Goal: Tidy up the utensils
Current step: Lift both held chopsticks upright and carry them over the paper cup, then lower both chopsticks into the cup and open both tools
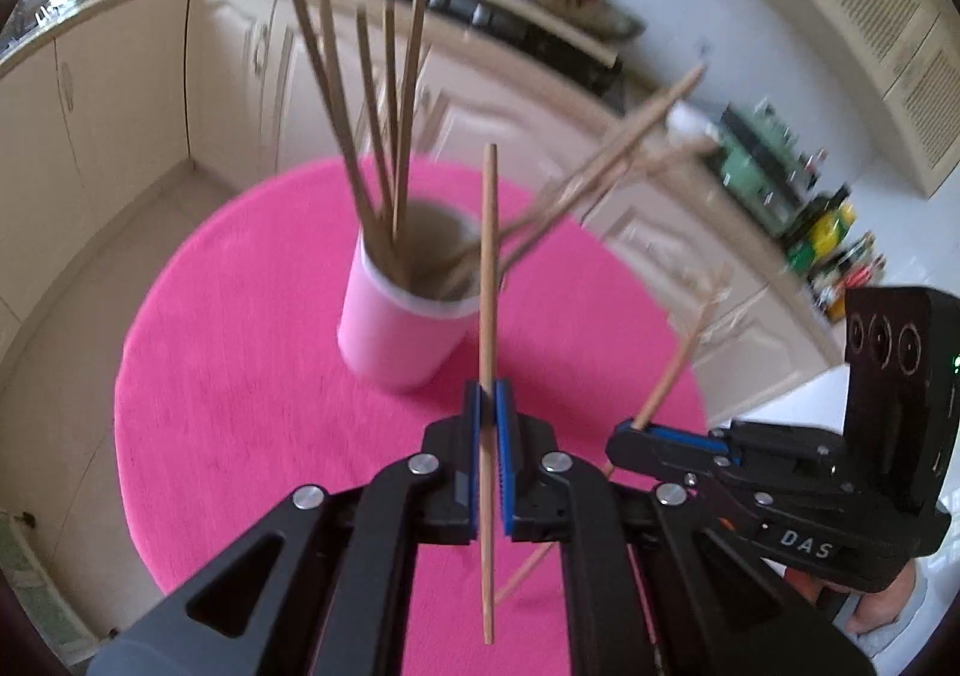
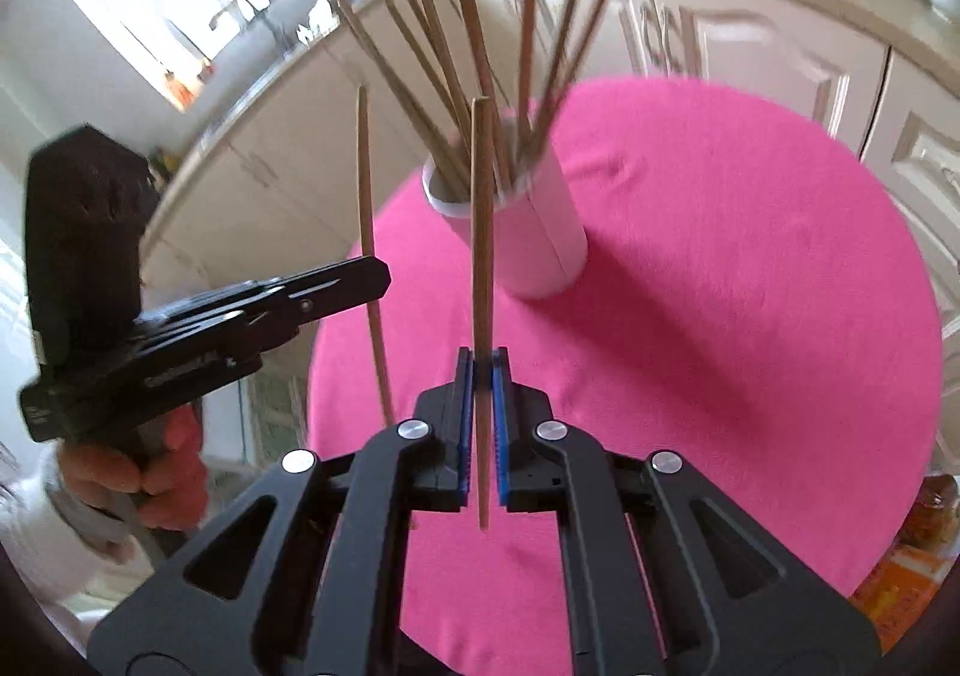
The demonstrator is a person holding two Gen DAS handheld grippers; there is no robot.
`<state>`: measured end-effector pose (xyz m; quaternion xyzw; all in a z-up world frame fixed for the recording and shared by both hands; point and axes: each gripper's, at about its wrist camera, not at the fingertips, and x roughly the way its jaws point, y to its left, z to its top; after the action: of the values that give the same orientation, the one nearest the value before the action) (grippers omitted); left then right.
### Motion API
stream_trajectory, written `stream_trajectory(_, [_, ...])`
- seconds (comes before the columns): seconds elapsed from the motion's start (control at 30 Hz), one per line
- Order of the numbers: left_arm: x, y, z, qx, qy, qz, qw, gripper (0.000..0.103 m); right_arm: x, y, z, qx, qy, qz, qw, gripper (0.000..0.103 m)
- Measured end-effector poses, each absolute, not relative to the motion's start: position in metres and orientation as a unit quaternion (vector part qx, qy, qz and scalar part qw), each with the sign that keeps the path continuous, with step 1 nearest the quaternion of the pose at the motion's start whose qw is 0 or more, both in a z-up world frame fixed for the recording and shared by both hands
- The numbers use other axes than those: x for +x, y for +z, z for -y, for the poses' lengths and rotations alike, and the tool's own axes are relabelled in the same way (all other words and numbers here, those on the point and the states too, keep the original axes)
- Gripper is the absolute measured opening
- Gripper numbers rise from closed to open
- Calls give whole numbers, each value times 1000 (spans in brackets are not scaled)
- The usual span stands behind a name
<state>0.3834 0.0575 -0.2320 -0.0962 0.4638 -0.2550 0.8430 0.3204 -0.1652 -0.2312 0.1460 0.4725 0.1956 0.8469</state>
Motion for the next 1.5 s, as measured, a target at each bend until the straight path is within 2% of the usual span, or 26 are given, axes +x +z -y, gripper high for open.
stream_trajectory(0.43, [416, -141, -66, -129, -238, -297, 916, 5, 347, -126, 153, 142, 185, -334, 913, 6])
stream_trajectory(0.63, [434, -119, -58, -108, -215, -244, 939, 5, 366, -103, 145, 114, 165, -305, 931, 6])
stream_trajectory(0.83, [450, -127, -50, -103, -209, -229, 945, 5, 382, -112, 138, 95, 149, -314, 933, 6])
stream_trajectory(1.1, [460, -166, -41, -86, -208, -253, 941, 5, 385, -131, 133, 74, 133, -324, 934, 6])
stream_trajectory(1.5, [454, -195, -41, -58, -202, -270, 940, 6, 381, -162, 119, 40, 125, -343, 930, 6])
